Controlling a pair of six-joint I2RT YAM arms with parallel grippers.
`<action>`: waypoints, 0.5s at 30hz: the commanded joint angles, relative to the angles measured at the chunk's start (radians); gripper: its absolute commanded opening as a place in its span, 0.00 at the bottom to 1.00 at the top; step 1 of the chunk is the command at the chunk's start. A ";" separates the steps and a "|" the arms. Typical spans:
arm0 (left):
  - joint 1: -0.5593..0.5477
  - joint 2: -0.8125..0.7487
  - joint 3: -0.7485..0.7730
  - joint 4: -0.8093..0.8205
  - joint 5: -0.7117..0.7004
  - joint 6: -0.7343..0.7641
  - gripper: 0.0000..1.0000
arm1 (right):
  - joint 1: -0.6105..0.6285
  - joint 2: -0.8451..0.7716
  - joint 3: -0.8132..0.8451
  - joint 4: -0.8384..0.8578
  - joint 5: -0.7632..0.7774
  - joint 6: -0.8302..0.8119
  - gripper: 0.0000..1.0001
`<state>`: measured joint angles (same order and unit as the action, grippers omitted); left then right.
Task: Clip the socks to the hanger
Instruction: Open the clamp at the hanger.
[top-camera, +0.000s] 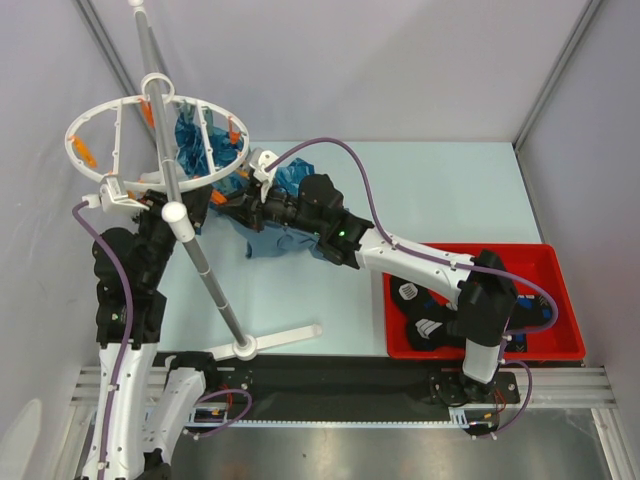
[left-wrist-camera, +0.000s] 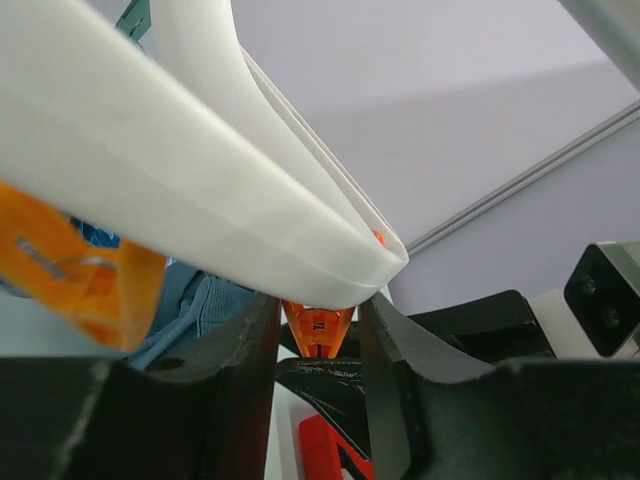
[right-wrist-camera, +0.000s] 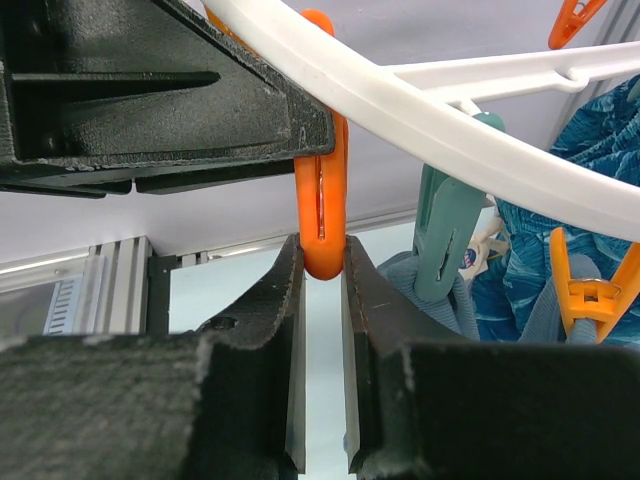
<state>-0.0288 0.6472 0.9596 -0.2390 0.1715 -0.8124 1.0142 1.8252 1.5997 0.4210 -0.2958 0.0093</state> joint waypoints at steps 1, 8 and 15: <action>-0.010 -0.003 0.024 0.041 0.017 -0.005 0.37 | -0.003 -0.030 0.037 0.033 0.007 0.009 0.00; -0.014 -0.026 0.002 0.063 -0.001 -0.004 0.44 | -0.003 -0.033 0.036 0.033 0.006 0.008 0.00; -0.020 -0.018 0.001 0.073 -0.003 -0.001 0.45 | -0.005 -0.030 0.037 0.035 0.003 0.011 0.00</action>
<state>-0.0372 0.6300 0.9573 -0.2184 0.1631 -0.8116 1.0142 1.8252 1.5997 0.4320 -0.2993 0.0093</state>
